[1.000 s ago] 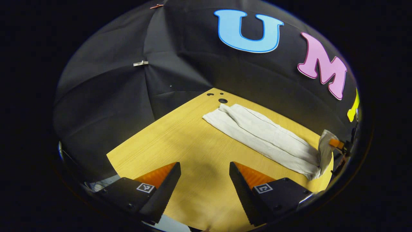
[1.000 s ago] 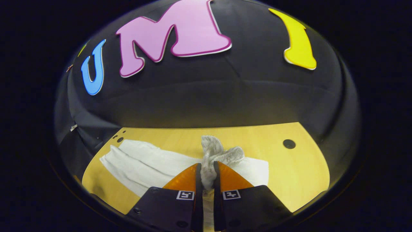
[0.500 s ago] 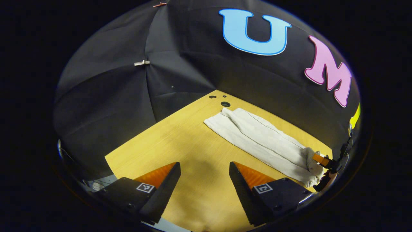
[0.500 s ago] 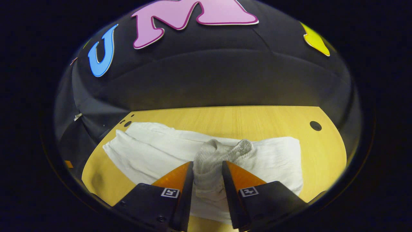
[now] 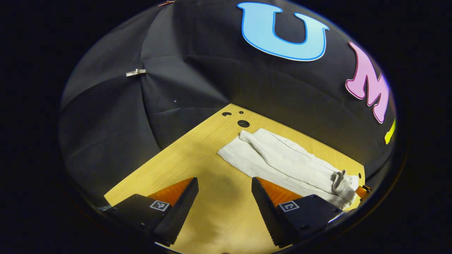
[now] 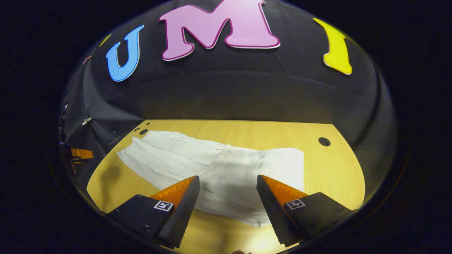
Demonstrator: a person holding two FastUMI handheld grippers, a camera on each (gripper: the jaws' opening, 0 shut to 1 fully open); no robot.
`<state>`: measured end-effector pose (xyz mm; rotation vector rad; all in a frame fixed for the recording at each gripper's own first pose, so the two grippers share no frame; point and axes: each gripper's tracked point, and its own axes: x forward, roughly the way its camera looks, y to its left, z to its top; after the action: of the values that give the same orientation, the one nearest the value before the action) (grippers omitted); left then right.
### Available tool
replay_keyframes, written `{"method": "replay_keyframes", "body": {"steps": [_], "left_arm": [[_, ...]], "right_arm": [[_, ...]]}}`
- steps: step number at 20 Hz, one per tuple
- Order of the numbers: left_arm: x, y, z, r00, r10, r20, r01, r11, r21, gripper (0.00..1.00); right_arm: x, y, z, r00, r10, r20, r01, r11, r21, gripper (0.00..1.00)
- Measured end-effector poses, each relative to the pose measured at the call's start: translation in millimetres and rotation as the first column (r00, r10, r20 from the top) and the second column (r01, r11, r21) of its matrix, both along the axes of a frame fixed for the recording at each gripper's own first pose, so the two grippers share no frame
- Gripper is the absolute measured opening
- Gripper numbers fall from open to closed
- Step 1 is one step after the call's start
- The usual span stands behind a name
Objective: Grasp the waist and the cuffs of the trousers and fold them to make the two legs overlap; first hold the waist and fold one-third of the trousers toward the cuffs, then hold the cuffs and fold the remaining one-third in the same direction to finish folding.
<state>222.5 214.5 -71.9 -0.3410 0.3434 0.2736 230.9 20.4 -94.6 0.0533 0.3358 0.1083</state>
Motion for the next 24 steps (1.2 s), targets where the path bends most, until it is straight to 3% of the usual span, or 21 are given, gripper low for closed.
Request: {"method": "replay_keyframes", "body": {"steps": [3, 7, 8, 9, 15, 19, 20, 23, 24], "left_arm": [[43, 14, -14, 0.998, -0.060, -0.010, 0.060, 0.998, 0.010, 0.96], [99, 30, -23, 0.992, -0.124, -0.008, 0.124, 0.987, 0.098, 0.96], [114, 30, -24, 0.989, -0.146, -0.006, 0.146, 0.982, 0.117, 0.92], [126, 29, -26, 0.986, -0.168, -0.011, 0.168, 0.976, 0.136, 0.96], [175, 7, -48, 0.964, -0.257, -0.073, 0.267, 0.934, 0.237, 0.96], [179, -5, -70, 0.952, -0.272, -0.142, 0.299, 0.926, 0.231, 0.95], [186, -5, -68, 0.951, -0.281, -0.128, 0.304, 0.925, 0.230, 1.00], [185, -7, -72, 0.940, -0.305, -0.155, 0.335, 0.911, 0.240, 0.98], [187, -12, -72, 0.930, -0.329, -0.162, 0.361, 0.899, 0.247, 0.92]], "right_arm": [[-39, -22, 13, 0.997, -0.077, 0.009, 0.077, 0.997, -0.005, 0.99], [-104, -44, 27, 0.979, -0.205, 0.014, 0.204, 0.979, 0.024, 0.99], [-122, -48, 26, 0.973, -0.229, 0.008, 0.229, 0.973, 0.021, 0.98], [-139, -50, 23, 0.967, -0.253, -0.001, 0.253, 0.967, 0.015, 0.99], [-225, -39, -8, 0.950, -0.298, -0.090, 0.293, 0.954, -0.066, 0.99], [-249, -23, 6, 0.945, -0.327, -0.016, 0.323, 0.940, -0.105, 0.99], [-251, -17, 7, 0.950, -0.312, -0.008, 0.309, 0.944, -0.113, 1.00], [-252, -5, 3, 0.955, -0.295, -0.021, 0.291, 0.949, -0.123, 0.98], [-249, -6, 7, 0.950, -0.312, -0.007, 0.309, 0.944, -0.116, 0.98]]}}
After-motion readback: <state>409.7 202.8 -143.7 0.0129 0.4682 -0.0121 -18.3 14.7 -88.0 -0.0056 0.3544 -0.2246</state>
